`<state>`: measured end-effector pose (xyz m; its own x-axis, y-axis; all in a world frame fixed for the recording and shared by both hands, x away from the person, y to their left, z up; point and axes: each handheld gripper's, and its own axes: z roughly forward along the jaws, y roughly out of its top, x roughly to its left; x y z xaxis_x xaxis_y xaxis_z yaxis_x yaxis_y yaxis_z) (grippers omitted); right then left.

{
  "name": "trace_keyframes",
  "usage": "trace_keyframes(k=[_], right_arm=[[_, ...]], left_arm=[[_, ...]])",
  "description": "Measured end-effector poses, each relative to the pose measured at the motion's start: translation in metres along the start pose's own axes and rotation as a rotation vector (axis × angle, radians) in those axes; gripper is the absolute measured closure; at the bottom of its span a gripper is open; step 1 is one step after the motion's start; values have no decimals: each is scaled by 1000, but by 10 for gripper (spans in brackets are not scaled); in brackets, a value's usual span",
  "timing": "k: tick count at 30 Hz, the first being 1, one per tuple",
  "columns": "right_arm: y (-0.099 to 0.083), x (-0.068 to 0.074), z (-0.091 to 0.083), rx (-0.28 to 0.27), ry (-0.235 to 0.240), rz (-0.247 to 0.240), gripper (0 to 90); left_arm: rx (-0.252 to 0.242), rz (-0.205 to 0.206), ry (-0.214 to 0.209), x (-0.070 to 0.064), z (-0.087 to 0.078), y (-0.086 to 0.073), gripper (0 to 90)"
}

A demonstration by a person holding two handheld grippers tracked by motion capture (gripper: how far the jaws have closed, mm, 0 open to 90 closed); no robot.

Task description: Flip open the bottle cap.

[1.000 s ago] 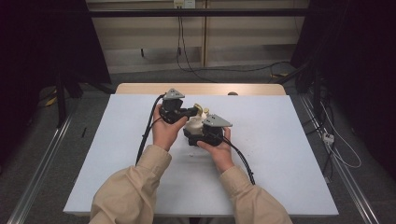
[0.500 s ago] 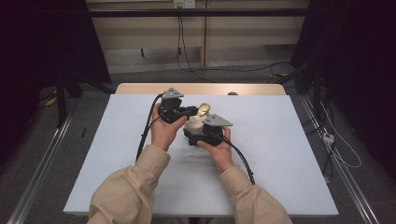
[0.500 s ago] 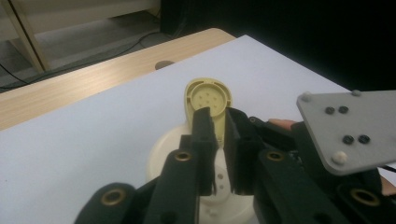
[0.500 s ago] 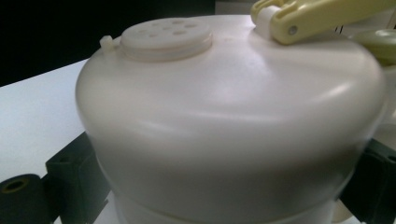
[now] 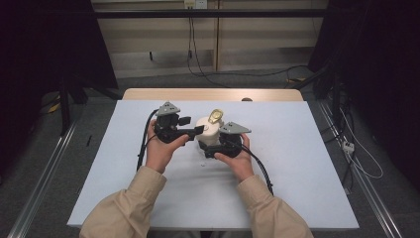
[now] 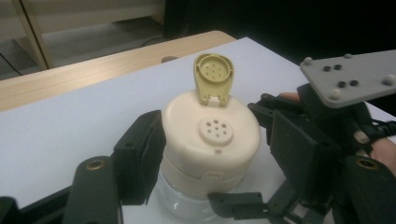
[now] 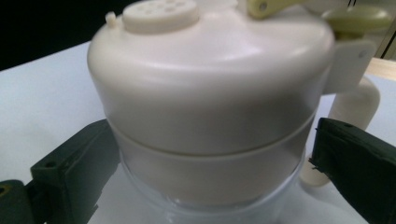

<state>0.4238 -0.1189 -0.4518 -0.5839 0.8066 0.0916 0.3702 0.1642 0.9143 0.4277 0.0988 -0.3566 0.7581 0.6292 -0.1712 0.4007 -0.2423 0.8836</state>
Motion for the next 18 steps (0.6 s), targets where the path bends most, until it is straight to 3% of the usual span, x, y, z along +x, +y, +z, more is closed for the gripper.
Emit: trace_keyframes(k=[6, 12, 18], right_arm=[[-5, 1, -6, 15, 5, -20, 49], [-9, -2, -17, 24, 8, 6, 61], [-9, -2, -29, 10, 30, 8, 55]], left_arm=[[6, 0, 16, 5, -13, -15, 209], [10, 9, 13, 13, -23, -36, 169], [12, -16, 12, 21, -32, -56, 126]])
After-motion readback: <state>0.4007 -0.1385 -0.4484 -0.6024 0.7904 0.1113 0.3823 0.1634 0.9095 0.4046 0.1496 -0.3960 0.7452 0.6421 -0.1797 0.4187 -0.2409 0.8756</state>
